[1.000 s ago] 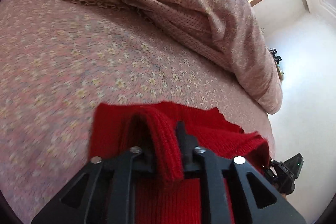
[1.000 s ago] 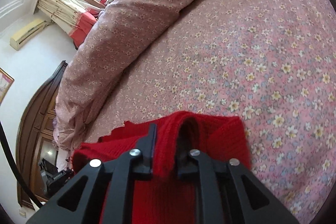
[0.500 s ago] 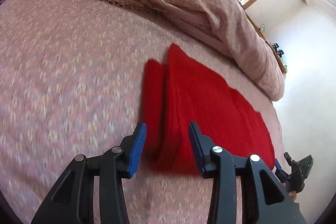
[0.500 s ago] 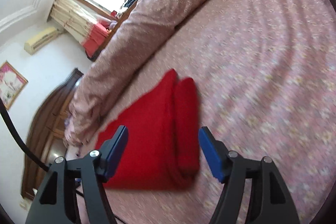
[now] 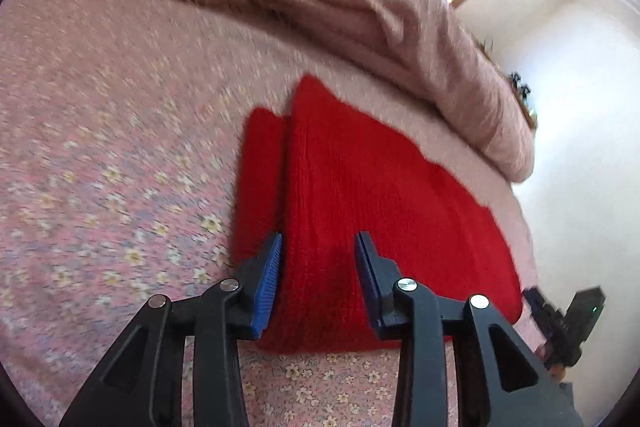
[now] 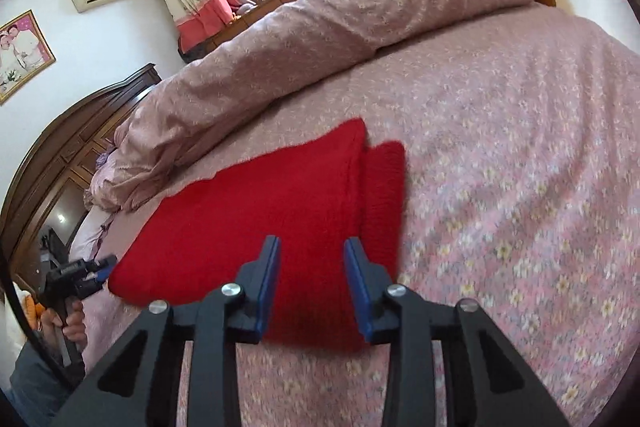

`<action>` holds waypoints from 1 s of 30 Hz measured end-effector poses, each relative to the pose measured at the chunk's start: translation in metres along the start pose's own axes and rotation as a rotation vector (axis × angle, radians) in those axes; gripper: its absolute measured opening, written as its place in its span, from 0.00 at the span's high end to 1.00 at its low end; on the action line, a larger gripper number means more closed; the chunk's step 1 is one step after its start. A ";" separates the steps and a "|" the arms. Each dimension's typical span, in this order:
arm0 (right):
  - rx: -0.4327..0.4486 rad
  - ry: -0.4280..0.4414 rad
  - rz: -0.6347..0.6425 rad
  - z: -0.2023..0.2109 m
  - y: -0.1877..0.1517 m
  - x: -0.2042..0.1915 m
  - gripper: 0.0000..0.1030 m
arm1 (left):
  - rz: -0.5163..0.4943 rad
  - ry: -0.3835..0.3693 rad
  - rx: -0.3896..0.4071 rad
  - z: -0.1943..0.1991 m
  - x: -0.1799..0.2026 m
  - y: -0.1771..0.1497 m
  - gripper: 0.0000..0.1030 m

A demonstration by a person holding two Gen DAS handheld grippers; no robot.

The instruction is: Fold small clothes

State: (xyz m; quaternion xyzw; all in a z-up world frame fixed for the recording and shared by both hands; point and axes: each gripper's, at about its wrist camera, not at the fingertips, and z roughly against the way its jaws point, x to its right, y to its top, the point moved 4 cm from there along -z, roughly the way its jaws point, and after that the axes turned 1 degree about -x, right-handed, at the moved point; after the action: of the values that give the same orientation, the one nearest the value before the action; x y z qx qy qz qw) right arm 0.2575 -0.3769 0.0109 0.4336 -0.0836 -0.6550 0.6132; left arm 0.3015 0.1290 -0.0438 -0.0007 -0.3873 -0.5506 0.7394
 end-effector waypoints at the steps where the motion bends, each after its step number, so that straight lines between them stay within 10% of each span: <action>1: 0.002 -0.006 0.006 -0.001 0.003 0.000 0.66 | -0.007 0.007 -0.007 -0.004 0.001 -0.001 0.71; 4: -0.025 -0.023 -0.017 -0.006 0.005 0.006 0.66 | -0.047 0.017 0.017 -0.001 0.010 -0.004 0.75; 6: -0.026 -0.051 -0.022 -0.008 0.004 0.010 0.66 | -0.076 0.042 0.015 -0.002 0.015 -0.007 0.96; 11: -0.070 -0.055 -0.044 -0.024 -0.002 0.015 0.65 | -0.102 0.062 0.029 0.003 0.016 -0.014 0.98; 13: -0.100 -0.014 -0.001 -0.028 -0.006 0.006 0.91 | -0.098 0.053 0.039 0.011 0.013 -0.018 0.98; 30: -0.116 -0.081 0.060 -0.007 -0.025 0.004 0.90 | -0.127 0.084 0.028 0.023 0.007 -0.038 0.97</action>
State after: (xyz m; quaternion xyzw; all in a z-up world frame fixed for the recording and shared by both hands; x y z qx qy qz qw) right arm 0.2444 -0.3713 -0.0112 0.3676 -0.0831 -0.6571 0.6528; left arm 0.2576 0.1181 -0.0394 0.0571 -0.3628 -0.5904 0.7187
